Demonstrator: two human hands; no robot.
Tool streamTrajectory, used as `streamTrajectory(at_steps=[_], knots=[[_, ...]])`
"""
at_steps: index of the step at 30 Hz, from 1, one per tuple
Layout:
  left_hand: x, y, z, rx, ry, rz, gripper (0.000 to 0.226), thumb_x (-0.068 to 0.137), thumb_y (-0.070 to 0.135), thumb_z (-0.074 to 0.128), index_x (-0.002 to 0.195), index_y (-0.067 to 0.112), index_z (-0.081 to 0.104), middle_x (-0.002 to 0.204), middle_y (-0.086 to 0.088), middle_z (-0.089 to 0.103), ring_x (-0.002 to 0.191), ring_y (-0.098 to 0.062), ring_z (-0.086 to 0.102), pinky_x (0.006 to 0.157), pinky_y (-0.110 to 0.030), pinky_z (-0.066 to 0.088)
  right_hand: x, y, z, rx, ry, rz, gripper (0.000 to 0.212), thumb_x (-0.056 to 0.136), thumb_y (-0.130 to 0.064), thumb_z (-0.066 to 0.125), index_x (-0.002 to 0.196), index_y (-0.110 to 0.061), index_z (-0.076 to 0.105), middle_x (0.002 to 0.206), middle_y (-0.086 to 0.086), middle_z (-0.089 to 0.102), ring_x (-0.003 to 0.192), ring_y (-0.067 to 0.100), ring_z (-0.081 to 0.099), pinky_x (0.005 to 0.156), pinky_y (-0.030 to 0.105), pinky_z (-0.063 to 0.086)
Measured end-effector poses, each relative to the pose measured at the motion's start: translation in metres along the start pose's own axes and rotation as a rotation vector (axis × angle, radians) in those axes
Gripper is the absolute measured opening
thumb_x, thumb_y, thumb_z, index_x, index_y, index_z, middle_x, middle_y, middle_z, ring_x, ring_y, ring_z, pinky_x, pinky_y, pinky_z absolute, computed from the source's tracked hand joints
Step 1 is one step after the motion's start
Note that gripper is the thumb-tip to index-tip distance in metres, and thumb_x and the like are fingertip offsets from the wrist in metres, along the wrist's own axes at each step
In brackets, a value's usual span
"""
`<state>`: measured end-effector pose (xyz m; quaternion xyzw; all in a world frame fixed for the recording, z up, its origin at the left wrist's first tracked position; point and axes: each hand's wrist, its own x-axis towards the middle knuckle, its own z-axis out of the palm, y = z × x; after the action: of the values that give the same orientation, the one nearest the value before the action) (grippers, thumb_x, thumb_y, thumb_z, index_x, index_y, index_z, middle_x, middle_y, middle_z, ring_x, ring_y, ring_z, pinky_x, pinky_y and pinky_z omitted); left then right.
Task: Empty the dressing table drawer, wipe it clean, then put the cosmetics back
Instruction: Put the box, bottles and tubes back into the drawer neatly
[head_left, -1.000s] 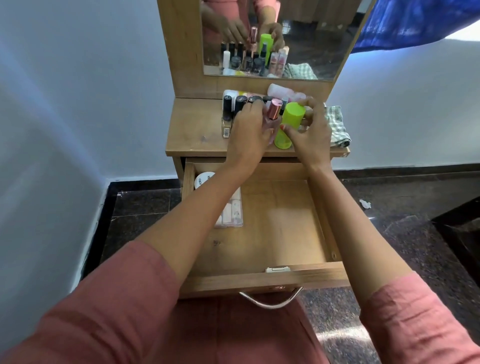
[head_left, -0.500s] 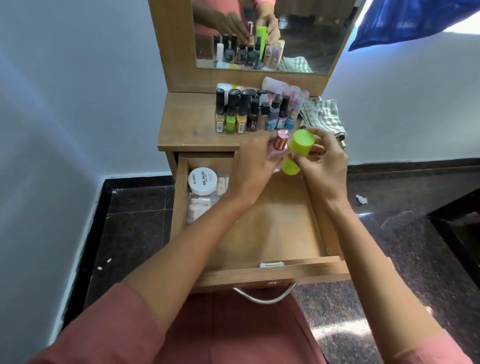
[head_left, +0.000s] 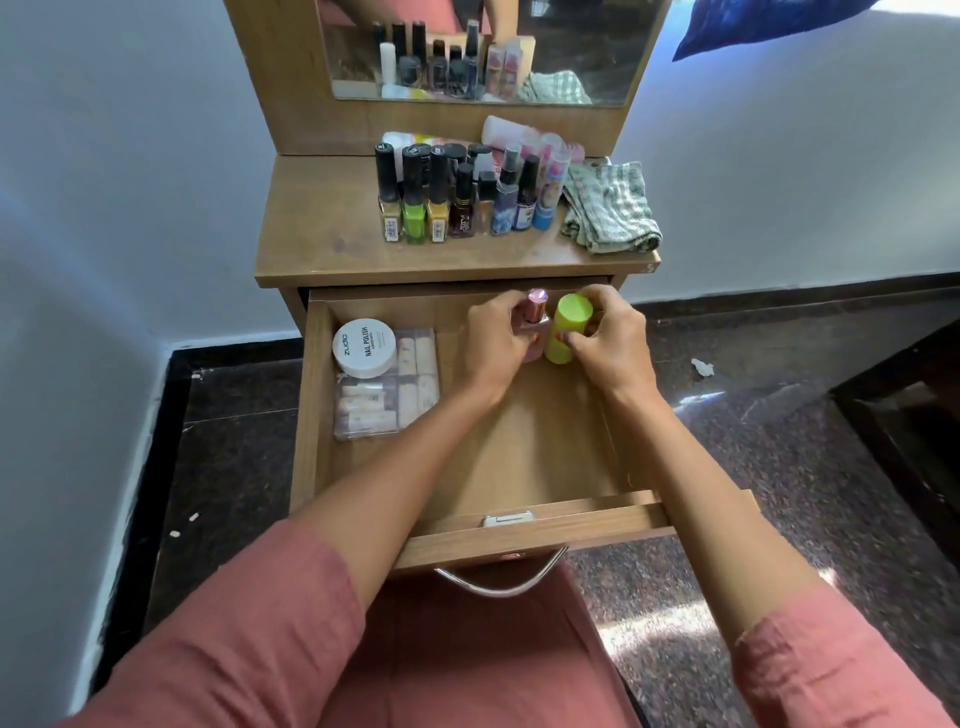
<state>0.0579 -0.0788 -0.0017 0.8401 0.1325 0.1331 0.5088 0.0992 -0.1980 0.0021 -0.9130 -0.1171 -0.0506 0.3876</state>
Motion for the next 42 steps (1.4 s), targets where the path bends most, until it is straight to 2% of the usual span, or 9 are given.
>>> streamTrajectory(at_steps=[3,7,10,16,22,27,29,36,42], knots=[[0.007,0.001,0.008,0.001,0.009,-0.017,0.02,0.076,-0.001,0.068,0.094,0.005,0.068,0.088,-0.01,0.071,0.079,-0.016,0.062,0.054,-0.009,0.034,0.008,0.004,0.003,-0.043,0.009,-0.004,0.038,0.071,0.004,0.063,0.107,-0.002,0.057,0.104,0.018,0.064,0.096,0.03,0.06,0.084,0.035,0.047],[0.014,0.0,0.017,0.037,0.008,-0.02,0.029,0.074,-0.01,0.063,0.1,0.002,0.067,0.097,-0.015,0.071,0.089,-0.022,0.065,0.063,-0.008,0.035,0.013,0.011,0.008,-0.093,0.043,0.012,0.034,0.07,-0.002,0.065,0.103,-0.002,0.058,0.1,0.02,0.065,0.097,0.037,0.055,0.088,0.045,0.045],[0.017,0.0,0.022,0.019,-0.003,-0.021,0.037,0.074,-0.014,0.059,0.108,0.0,0.065,0.103,-0.016,0.07,0.094,-0.021,0.064,0.068,-0.007,0.038,0.016,0.014,0.008,-0.126,0.046,0.034,0.038,0.073,-0.003,0.065,0.11,0.001,0.057,0.109,0.022,0.059,0.105,0.038,0.049,0.094,0.043,0.039],[0.022,0.002,0.028,0.062,-0.012,-0.011,0.039,0.076,-0.011,0.06,0.114,-0.002,0.061,0.113,-0.019,0.065,0.105,-0.026,0.062,0.092,-0.024,0.043,0.02,0.015,0.007,-0.183,0.065,0.049,0.039,0.075,-0.001,0.065,0.113,0.001,0.055,0.121,0.022,0.049,0.115,0.037,0.044,0.102,0.04,0.036],[0.017,0.003,0.031,0.111,0.056,-0.04,0.041,0.082,-0.011,0.053,0.121,0.002,0.057,0.129,-0.016,0.046,0.113,-0.024,0.054,0.095,-0.005,0.023,0.022,0.013,0.01,-0.262,0.08,0.033,0.037,0.077,-0.002,0.063,0.113,0.001,0.055,0.12,0.021,0.049,0.113,0.038,0.046,0.1,0.042,0.038],[0.019,0.002,0.036,0.152,0.081,-0.015,0.041,0.078,-0.012,0.055,0.116,0.002,0.057,0.123,-0.018,0.05,0.109,-0.031,0.054,0.099,-0.032,0.042,0.018,0.011,0.011,-0.301,0.085,0.031,0.038,0.078,-0.002,0.061,0.115,0.001,0.052,0.122,0.021,0.049,0.114,0.038,0.043,0.1,0.041,0.034],[0.018,-0.001,0.04,0.13,0.105,-0.017,0.039,0.076,-0.012,0.056,0.113,0.001,0.056,0.119,-0.018,0.051,0.107,-0.032,0.054,0.095,-0.038,0.045,0.017,0.011,0.01,-0.308,0.086,0.029,0.04,0.078,-0.001,0.06,0.117,0.001,0.051,0.123,0.021,0.048,0.114,0.037,0.043,0.1,0.04,0.034],[0.013,-0.006,0.046,0.081,0.166,0.0,0.031,0.076,-0.011,0.056,0.106,-0.001,0.052,0.109,-0.017,0.053,0.099,-0.031,0.054,0.083,-0.037,0.044,0.012,0.011,0.01,-0.291,0.091,0.047,0.046,0.079,-0.002,0.058,0.124,-0.001,0.046,0.123,0.02,0.048,0.118,0.036,0.041,0.101,0.038,0.03],[0.008,-0.014,0.049,0.017,0.17,-0.047,0.022,0.083,-0.005,0.054,0.103,-0.001,0.05,0.103,-0.016,0.055,0.089,-0.025,0.054,0.072,-0.025,0.04,0.007,0.011,0.008,-0.257,0.098,0.062,0.046,0.079,-0.001,0.059,0.124,-0.002,0.046,0.122,0.02,0.049,0.117,0.035,0.041,0.101,0.037,0.031]])
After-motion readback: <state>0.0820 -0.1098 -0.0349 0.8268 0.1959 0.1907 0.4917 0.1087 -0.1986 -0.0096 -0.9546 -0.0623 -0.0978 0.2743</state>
